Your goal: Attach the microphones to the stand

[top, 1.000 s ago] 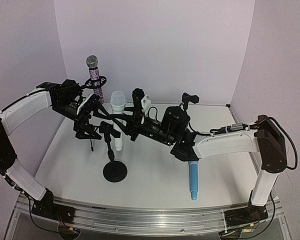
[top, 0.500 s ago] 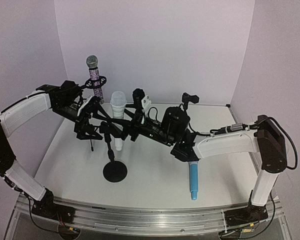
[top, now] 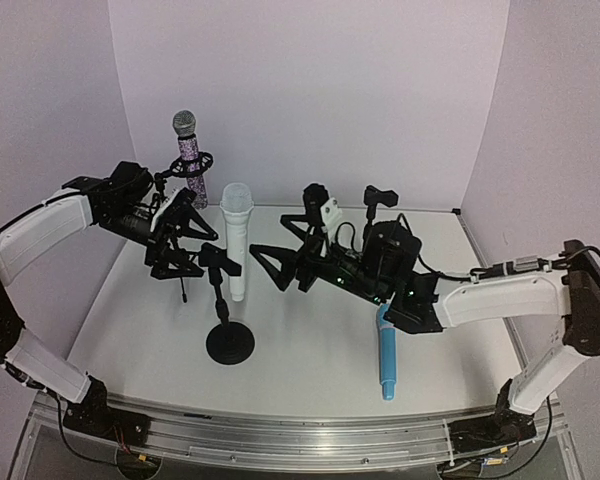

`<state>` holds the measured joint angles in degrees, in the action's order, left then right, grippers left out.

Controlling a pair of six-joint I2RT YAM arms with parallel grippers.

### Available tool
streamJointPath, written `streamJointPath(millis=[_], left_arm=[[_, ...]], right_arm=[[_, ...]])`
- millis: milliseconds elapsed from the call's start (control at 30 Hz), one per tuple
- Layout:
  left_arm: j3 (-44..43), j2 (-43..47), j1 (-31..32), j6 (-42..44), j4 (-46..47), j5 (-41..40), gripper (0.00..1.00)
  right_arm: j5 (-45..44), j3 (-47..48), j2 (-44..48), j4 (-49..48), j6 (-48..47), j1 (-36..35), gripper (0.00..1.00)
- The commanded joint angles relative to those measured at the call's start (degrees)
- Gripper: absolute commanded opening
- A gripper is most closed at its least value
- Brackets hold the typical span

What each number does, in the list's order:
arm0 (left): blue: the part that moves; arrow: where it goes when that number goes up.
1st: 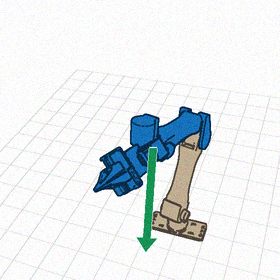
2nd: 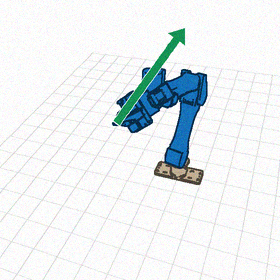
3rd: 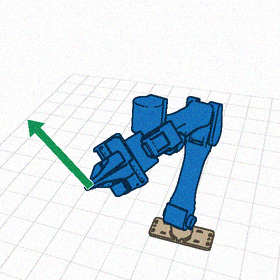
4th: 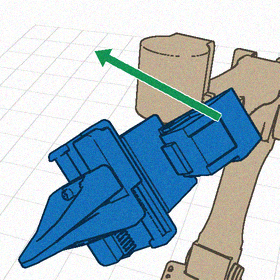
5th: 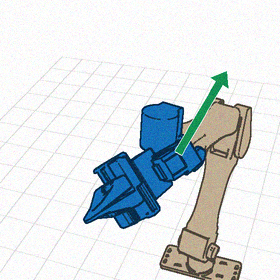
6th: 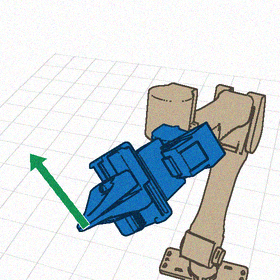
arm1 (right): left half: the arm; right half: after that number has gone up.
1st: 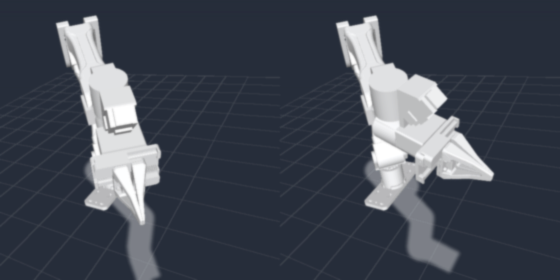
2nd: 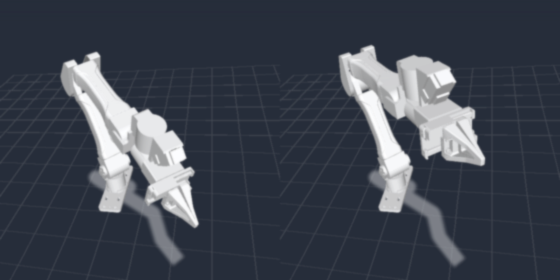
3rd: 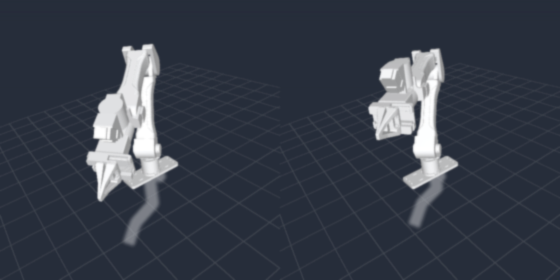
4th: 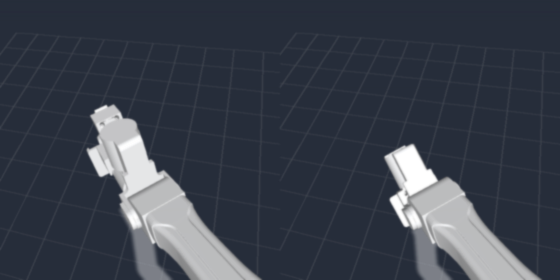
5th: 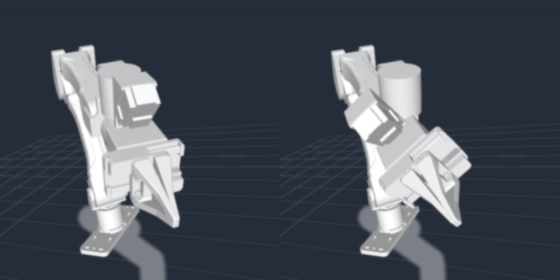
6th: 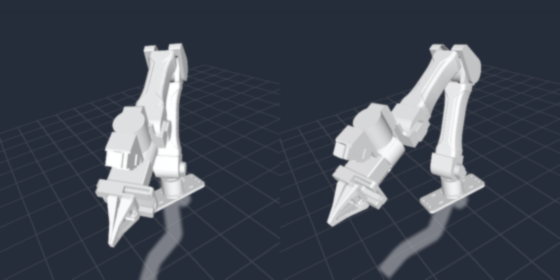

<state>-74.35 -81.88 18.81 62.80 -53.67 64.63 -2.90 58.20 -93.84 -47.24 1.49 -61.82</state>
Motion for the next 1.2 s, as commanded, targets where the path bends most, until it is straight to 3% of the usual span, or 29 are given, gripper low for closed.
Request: streamJointPath(millis=[0, 100, 300, 567, 733, 933, 1167], left_arm=[[8.19, 7.29, -6.57, -12.32, 11.74, 7.09, 0.95], [16.74, 11.92, -6.87, -15.09, 19.2, 6.76, 0.94], [28.65, 14.71, -5.95, -25.44, 40.12, 5.66, 0.78], [39.95, 10.86, -0.93, -38.94, 67.64, -0.21, 0.64], [39.08, 6.88, 0.54, -40.37, 71.94, 0.15, 0.6], [40.71, 5.21, 1.86, -42.97, 76.45, 0.81, 0.43], [40.35, 5.4, 2.05, -41.19, 74.52, 2.07, 0.06]], right_arm=[[-5.72, -4.8, 7.18, 1.87, -1.04, -0.28, 0.92], [-7.25, -7.01, 10.17, 2.95, -3.12, -0.24, 0.93], [-9.25, -8.56, 13.21, 3.6, -5.29, -0.26, 0.94], [-10.3, -9.44, 15.4, 4.27, -6.0, -0.29, 0.95], [-11.48, -9.8, 17.16, 6.03, -6.68, -0.31, 0.95], [-13.19, -9.98, 18.83, 7.75, -7.76, -0.28, 0.95], [-13.81, -9.06, 19.46, 9.79, -8.61, -0.25, 0.95]])
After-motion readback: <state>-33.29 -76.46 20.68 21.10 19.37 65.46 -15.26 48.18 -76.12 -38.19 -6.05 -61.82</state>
